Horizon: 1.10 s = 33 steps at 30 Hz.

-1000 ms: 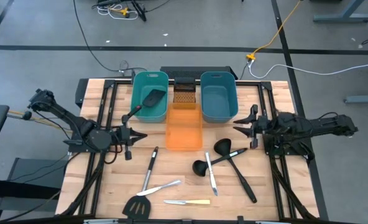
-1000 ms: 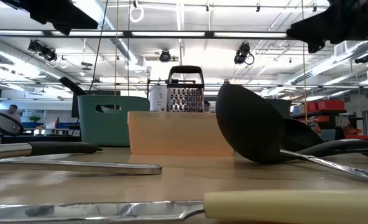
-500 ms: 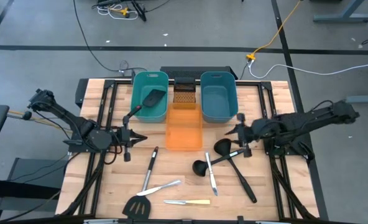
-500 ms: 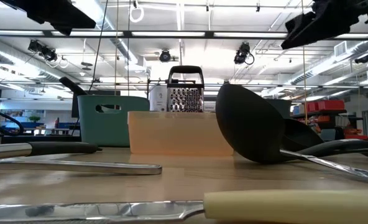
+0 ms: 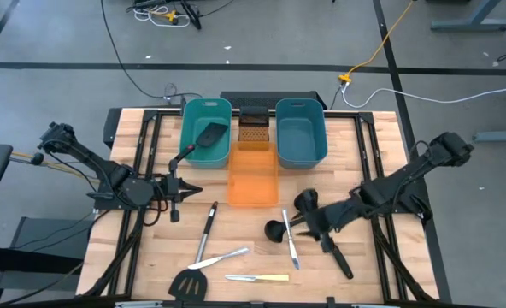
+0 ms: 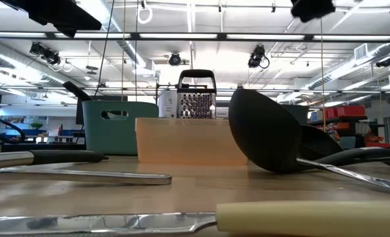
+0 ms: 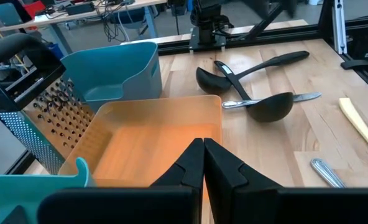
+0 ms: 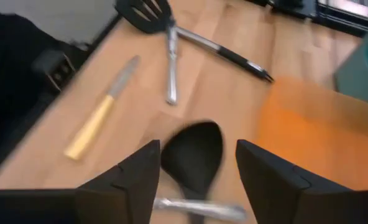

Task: Pick & Place Kitchen Items
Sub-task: Put the yellow knife into the blue bin

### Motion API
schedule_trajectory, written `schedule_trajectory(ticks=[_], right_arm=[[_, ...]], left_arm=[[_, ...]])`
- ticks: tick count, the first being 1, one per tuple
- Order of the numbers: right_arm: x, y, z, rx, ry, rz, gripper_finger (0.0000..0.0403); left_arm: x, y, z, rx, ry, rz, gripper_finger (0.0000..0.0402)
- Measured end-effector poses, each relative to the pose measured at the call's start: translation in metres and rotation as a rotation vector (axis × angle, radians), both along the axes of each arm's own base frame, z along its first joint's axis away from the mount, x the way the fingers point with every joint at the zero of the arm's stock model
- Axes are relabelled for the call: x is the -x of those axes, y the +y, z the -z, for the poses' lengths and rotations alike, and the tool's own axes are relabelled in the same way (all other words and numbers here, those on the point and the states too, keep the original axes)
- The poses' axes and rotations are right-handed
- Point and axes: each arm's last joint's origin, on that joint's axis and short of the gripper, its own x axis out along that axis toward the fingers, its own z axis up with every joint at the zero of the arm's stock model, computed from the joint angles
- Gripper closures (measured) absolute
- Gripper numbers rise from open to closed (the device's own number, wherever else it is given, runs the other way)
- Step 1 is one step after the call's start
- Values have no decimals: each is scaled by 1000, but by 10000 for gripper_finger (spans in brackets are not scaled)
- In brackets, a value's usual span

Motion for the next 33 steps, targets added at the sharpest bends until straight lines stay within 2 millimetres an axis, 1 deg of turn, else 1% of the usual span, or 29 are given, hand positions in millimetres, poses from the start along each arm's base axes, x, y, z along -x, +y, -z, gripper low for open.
schedule_trajectory(ticks=[3, 7, 11, 17, 21, 23, 25, 28, 33], right_arm=[[-8, 18, -4, -74, -1, 19, 163], [-18, 41, 0, -183, 25, 36, 155], [-27, 63, 15, -260, 87, 52, 156], [-36, 97, 36, -347, 215, 30, 162], [-45, 122, 54, -305, 267, 22, 163], [-49, 128, 64, -266, 312, 43, 163], [-54, 130, 70, -264, 356, 81, 163], [-59, 134, 75, -311, 397, 101, 163], [-61, 136, 81, -327, 414, 143, 163]], left_arm=[[0, 0, 0, 0, 0, 0, 386], [0, 0, 0, 9, 1, 9, 386], [0, -1, 0, 22, 9, 43, 386], [0, -2, 1, 37, 16, 76, 386], [0, -2, 0, 34, 16, 77, 386], [0, -2, 0, 34, 15, 76, 386], [0, -2, 0, 38, 12, 75, 386], [-1, -3, -1, 53, 1, 72, 386], [0, -2, -2, 68, -13, 69, 386]])
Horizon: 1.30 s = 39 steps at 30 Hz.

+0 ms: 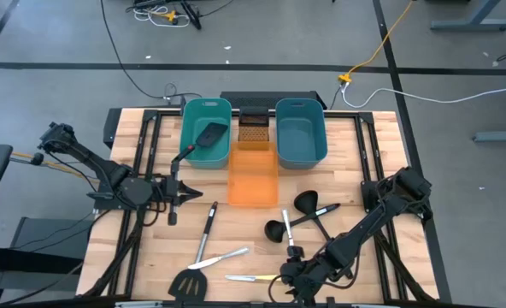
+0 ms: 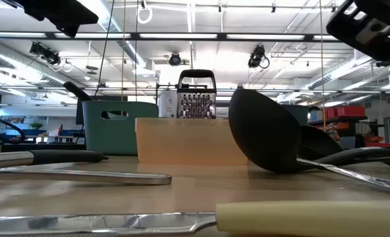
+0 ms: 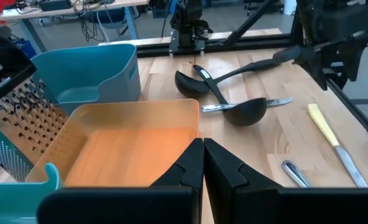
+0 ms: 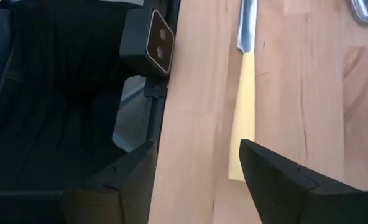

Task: Pick & Place Kitchen Items
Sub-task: Put the yellow knife into the blue bin

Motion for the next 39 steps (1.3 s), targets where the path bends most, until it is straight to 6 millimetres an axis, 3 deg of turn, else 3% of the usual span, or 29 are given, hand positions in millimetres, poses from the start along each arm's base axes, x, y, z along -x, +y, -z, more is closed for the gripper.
schedule_trajectory(ticks=[13, 24, 28, 39], right_arm=[[-20, -13, 43, 67, 93, 68, 163], [-19, -8, 59, 102, 98, 102, 167], [-19, -6, 71, 116, 125, 102, 180], [-14, -4, 76, 176, 123, 103, 220]], left_arm=[[14, 8, -13, 51, -84, 1, 386], [26, 16, -20, 82, -136, 1, 386], [27, 16, -21, 84, -140, 1, 386], [27, 16, -21, 86, -137, -2, 386]])
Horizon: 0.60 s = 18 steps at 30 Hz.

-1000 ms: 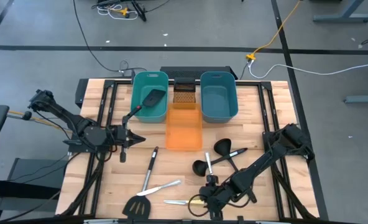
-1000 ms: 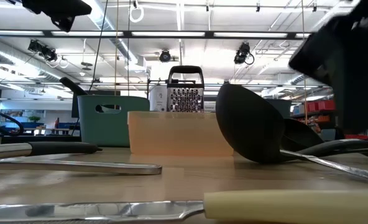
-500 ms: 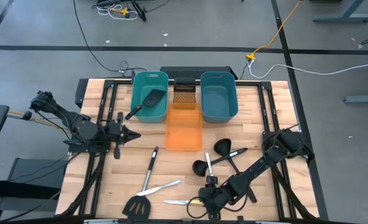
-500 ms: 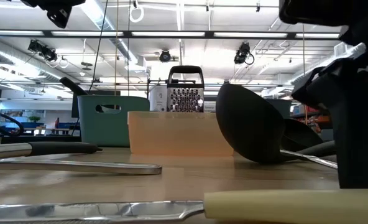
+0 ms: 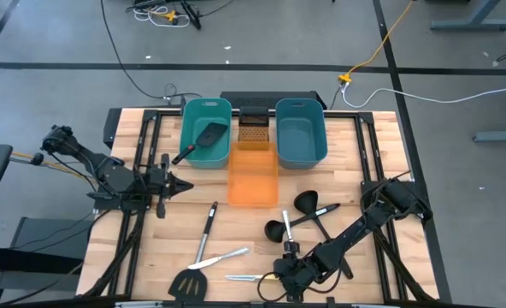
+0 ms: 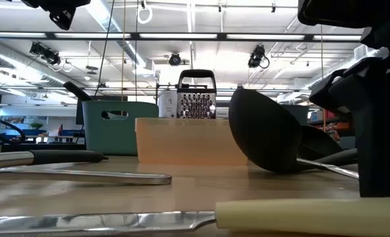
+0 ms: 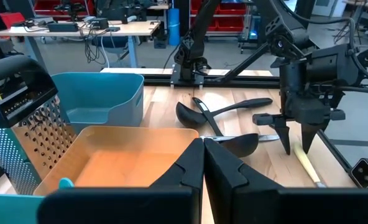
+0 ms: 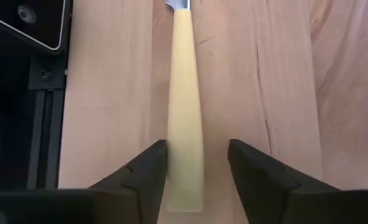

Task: Pick & Place Kitchen Items
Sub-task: Put the yellow knife into the blue bin

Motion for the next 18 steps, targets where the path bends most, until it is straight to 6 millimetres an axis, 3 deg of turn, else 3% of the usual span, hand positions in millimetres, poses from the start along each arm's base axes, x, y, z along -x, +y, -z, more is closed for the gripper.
schedule_trajectory(ticks=[11, 18], right_arm=[[6, 3, 3, 48, 7, -55, 233], [6, 3, 3, 57, 10, -81, 288]], left_arm=[[0, 0, 0, -1, 0, -1, 386], [0, 0, 2, -5, 13, -2, 386]])
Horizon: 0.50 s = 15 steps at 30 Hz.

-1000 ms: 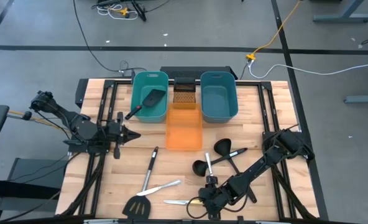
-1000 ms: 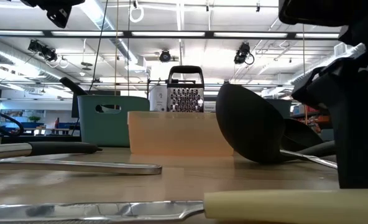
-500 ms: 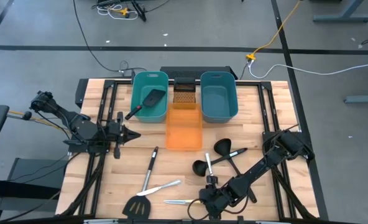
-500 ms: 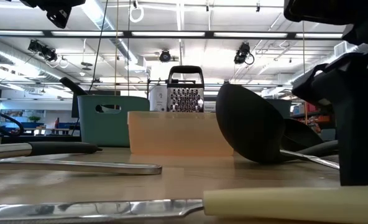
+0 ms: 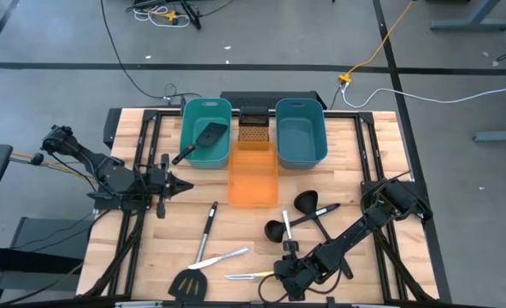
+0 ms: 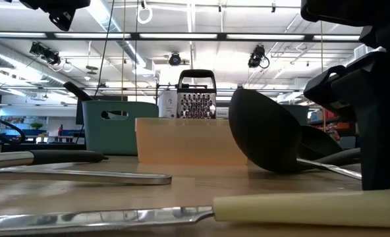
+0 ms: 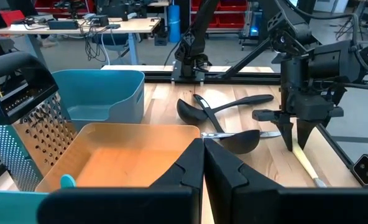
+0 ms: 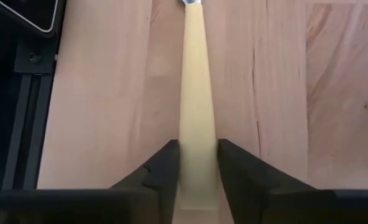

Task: Pick & Place Kitchen Items
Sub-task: Put the yellow knife into the blue bin

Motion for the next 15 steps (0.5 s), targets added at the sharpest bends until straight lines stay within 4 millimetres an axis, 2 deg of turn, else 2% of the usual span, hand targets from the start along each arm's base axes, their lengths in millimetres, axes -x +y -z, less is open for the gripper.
schedule_trajectory(ticks=[3, 10, 15], right_arm=[[0, 0, 0, -2, 1, -14, 316], [-1, 1, -1, -14, -8, -22, 316], [-1, 1, -16, -23, -66, -18, 316]], left_arm=[[0, 0, 1, 3, 4, -1, 386], [0, 0, 1, 14, 5, -3, 386], [0, 0, 1, 14, 6, -1, 386]])
